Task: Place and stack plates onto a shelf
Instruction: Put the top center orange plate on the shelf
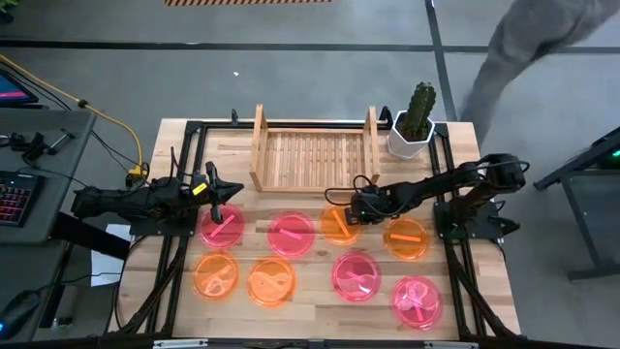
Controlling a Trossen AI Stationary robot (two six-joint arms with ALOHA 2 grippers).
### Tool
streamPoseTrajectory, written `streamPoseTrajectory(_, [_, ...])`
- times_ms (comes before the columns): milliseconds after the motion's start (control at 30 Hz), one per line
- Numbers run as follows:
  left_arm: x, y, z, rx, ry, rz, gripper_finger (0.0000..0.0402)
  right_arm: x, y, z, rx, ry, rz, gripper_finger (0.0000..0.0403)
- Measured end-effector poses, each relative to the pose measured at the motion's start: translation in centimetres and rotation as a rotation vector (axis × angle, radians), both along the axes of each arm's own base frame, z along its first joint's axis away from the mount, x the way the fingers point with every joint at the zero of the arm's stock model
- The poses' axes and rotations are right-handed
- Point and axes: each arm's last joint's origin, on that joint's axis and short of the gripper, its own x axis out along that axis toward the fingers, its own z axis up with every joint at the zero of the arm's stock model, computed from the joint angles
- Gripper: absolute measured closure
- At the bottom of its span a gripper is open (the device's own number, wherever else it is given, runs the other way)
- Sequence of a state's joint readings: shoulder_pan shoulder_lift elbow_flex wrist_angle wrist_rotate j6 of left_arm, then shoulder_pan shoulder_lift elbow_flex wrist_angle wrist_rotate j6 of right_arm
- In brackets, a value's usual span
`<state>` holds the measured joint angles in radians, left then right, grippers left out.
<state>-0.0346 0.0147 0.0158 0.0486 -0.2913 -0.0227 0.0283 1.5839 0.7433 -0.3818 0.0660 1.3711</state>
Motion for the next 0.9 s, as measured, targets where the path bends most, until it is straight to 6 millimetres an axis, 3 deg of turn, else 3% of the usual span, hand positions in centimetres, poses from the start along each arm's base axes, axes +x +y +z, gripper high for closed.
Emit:
streamPoseTrajectory(133, [0.0,0.0,0.0,0.0,0.0,0.0,0.0398,-0.1,0.2,0.5,-0.005,-0.02,0.013,0.0392])
streamPoseTrajectory(300, [0.0,0.0,0.0,0.0,0.0,0.0,0.0398,-0.5,0.5,2.9,-0.001,-0.127,0.028,0.04])
streamPoseTrajectory(600, [0.0,0.0,0.0,0.0,0.001,0.0,0.0398,0.4,0.6,8.3,-0.015,-0.567,0.007,0.0403])
streamPoseTrajectory(900, [0.0,0.0,0.0,0.0,0.001,0.0,0.0398,1.3,-0.8,9.3,-0.14,-0.703,-0.14,0.0403])
